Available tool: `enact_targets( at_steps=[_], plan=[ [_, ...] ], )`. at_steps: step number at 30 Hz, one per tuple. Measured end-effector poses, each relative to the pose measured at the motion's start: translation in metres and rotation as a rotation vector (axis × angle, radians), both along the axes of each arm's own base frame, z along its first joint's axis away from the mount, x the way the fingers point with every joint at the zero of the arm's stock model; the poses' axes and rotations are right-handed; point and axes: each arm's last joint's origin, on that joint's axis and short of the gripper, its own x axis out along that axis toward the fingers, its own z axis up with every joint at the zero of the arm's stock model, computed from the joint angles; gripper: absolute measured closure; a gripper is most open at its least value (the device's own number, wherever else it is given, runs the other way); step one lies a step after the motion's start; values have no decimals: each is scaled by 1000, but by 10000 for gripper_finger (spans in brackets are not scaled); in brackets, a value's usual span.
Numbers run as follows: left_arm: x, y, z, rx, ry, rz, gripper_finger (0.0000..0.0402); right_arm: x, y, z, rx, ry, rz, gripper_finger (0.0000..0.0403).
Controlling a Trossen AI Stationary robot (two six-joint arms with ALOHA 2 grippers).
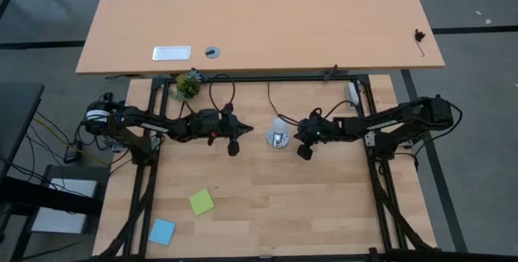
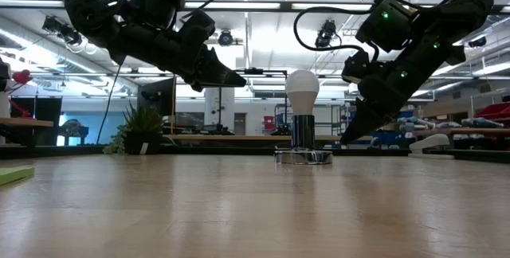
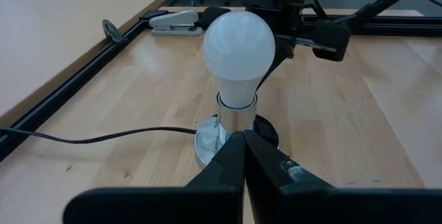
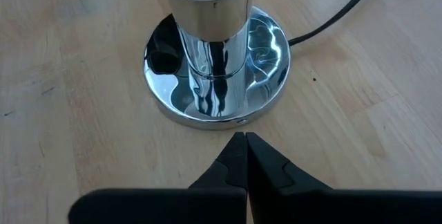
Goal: Screw lightbulb
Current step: Remove the lightbulb from the lamp
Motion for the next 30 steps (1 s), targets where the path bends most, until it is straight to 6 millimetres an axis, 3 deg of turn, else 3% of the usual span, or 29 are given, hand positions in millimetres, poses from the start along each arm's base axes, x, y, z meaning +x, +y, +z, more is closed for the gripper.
enact_targets(
  at_steps=[20,30],
  plan=[
    [0,0,0,-1,0,1,390,2,-1,2,-30,-21,9,399],
    [0,0,1,0,-10,1,390,12,-3,-23,-13,18,16,399]
  ],
)
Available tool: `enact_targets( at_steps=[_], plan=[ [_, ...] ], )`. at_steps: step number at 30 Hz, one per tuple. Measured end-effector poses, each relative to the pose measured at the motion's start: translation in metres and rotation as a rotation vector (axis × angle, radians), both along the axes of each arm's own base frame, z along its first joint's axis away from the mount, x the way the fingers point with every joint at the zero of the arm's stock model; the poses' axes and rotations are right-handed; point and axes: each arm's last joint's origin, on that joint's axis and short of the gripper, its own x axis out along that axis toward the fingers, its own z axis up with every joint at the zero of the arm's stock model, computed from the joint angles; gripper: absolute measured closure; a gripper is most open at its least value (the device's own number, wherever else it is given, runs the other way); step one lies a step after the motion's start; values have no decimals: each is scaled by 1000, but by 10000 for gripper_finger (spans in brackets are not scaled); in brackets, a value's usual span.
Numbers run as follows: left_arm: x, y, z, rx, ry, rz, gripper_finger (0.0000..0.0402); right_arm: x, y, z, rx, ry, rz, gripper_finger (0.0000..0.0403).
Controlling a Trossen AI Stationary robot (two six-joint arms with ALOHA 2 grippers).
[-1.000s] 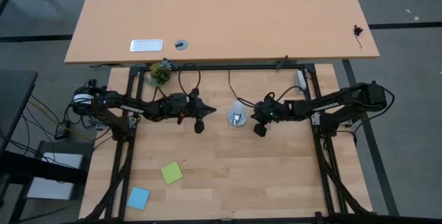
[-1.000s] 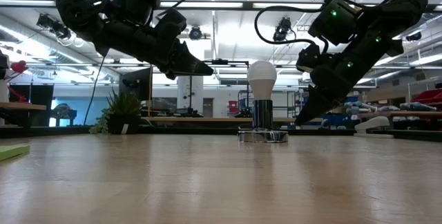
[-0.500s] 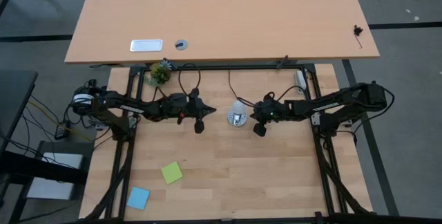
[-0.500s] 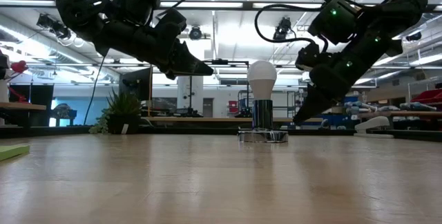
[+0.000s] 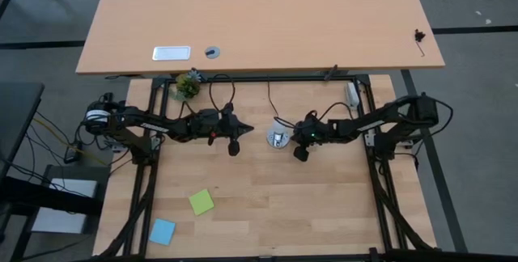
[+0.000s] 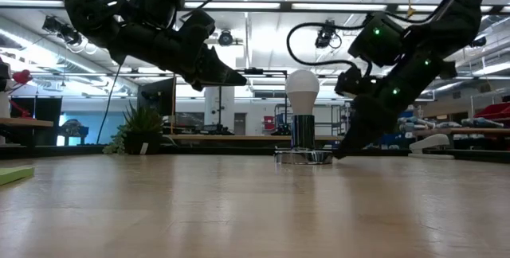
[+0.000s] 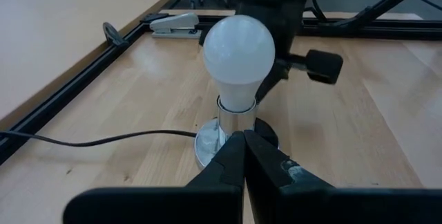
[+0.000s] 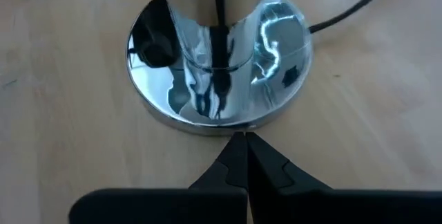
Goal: Screw lightbulb
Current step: Remove the lightbulb from the lamp
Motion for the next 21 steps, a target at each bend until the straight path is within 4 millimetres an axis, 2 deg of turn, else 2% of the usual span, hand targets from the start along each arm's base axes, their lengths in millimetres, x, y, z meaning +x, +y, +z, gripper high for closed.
enact_targets(
  at_steps=[7,21],
  plan=[
    [0,0,1,1,-7,0,390,9,0,-11,29,-47,0,399],
    [0,0,2,-10,-19,0,390,14,0,-12,66,-96,47,399]
  ],
)
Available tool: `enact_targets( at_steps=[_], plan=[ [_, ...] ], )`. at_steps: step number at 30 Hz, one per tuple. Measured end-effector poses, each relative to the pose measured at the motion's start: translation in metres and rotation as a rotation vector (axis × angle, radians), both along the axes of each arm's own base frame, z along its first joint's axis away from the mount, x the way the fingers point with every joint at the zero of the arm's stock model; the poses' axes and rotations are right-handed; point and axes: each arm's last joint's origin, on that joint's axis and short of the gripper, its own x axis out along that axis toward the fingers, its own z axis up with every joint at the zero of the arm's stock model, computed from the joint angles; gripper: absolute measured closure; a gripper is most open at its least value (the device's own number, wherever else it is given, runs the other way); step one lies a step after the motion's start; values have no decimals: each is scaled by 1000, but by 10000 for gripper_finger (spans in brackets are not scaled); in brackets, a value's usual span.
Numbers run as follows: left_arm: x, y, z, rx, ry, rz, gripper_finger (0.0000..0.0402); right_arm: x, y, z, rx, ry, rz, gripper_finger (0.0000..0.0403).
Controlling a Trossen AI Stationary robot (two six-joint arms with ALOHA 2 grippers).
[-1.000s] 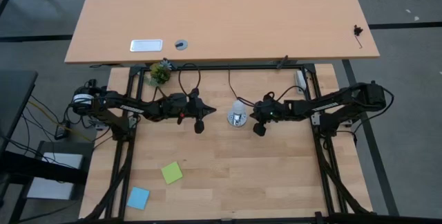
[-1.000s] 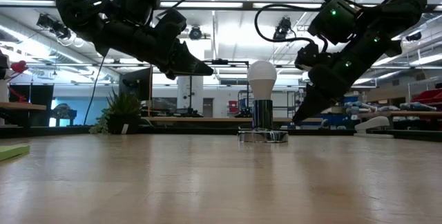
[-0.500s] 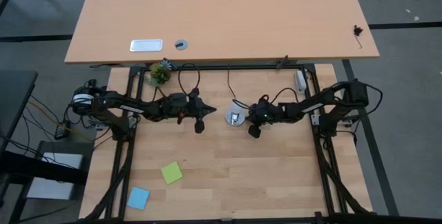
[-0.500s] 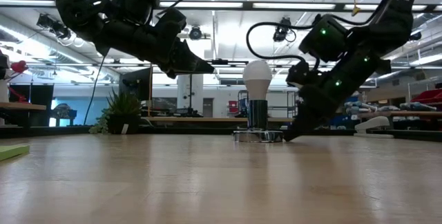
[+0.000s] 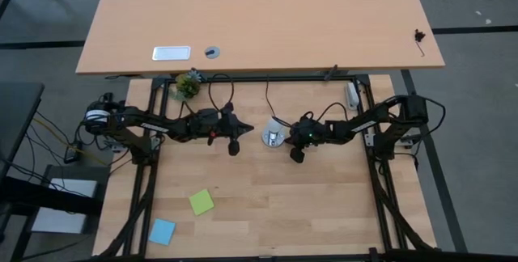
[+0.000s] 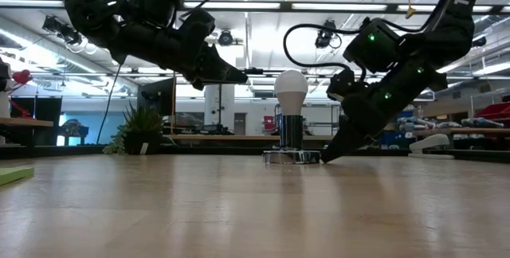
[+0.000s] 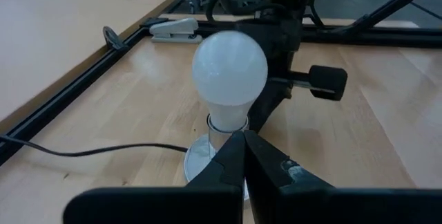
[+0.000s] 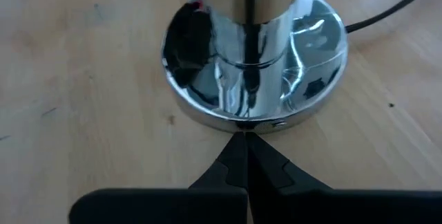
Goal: Screw lightbulb
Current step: Remove the lightbulb from the lamp
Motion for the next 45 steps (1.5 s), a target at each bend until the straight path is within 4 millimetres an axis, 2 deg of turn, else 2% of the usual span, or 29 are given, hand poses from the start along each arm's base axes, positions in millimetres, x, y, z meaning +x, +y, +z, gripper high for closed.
enact_targets(
  at_steps=[6,11,17,27,34,37,41,45],
  plan=[
    [-2,-1,-1,-16,-27,-17,397,-1,1,10,-2,-24,8,399],
    [-8,-2,-8,-41,-31,-14,400,-7,2,27,-8,-48,9,399],
    [-6,-2,-11,-43,-48,-22,400,-10,5,48,-19,-137,17,397],
    [12,-1,-46,-96,-138,-100,401,-12,7,58,-9,-182,6,395],
    [27,3,-69,-111,-70,-42,401,-13,7,67,-4,-211,-11,394],
    [38,5,-72,-118,-69,-40,401,-9,6,78,32,-187,-56,393],
    [45,11,-73,-114,-74,-27,401,-3,3,97,27,-69,-112,376],
    [43,18,-73,-118,-76,-6,401,8,0,127,3,-45,-116,351]
  ],
)
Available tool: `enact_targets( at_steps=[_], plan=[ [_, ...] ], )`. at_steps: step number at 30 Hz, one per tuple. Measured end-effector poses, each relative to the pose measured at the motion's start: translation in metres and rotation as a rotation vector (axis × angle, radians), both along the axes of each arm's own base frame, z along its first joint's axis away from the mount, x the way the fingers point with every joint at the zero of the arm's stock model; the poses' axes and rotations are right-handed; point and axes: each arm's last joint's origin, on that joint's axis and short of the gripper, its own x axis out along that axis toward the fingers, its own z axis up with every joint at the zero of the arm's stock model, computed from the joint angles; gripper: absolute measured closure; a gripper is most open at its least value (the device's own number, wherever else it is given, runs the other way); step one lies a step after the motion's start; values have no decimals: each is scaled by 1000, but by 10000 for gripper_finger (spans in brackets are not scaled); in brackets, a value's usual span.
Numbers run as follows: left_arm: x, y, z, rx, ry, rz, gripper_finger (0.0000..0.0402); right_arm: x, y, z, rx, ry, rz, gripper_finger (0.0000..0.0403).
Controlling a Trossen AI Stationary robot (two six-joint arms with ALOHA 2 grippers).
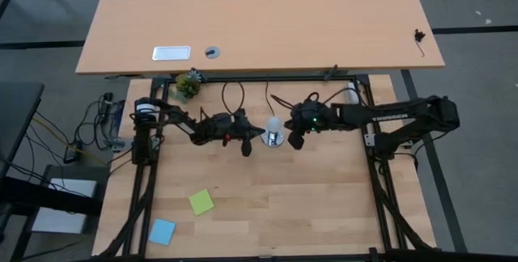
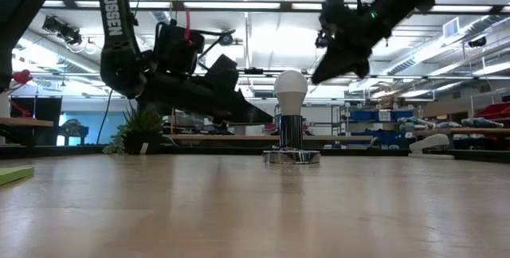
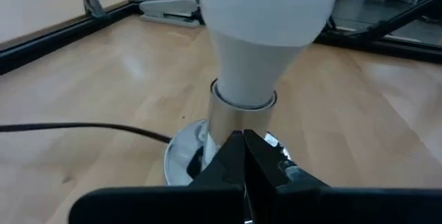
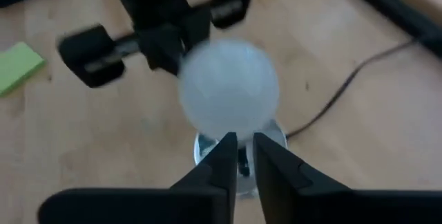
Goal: Screw lightbulb
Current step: Remove the lightbulb from the lamp
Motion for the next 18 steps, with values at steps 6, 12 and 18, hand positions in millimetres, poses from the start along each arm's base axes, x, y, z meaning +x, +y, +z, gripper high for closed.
enact_targets(
  at_steps=[6,12,18],
  plan=[
    [0,2,-6,-13,29,-16,401,15,-3,41,-70,-33,47,311],
    [8,4,-17,-24,68,-24,401,27,-10,59,-79,-26,40,259],
    [17,6,-23,-43,67,-20,401,44,-13,61,-50,84,55,199]
  ],
)
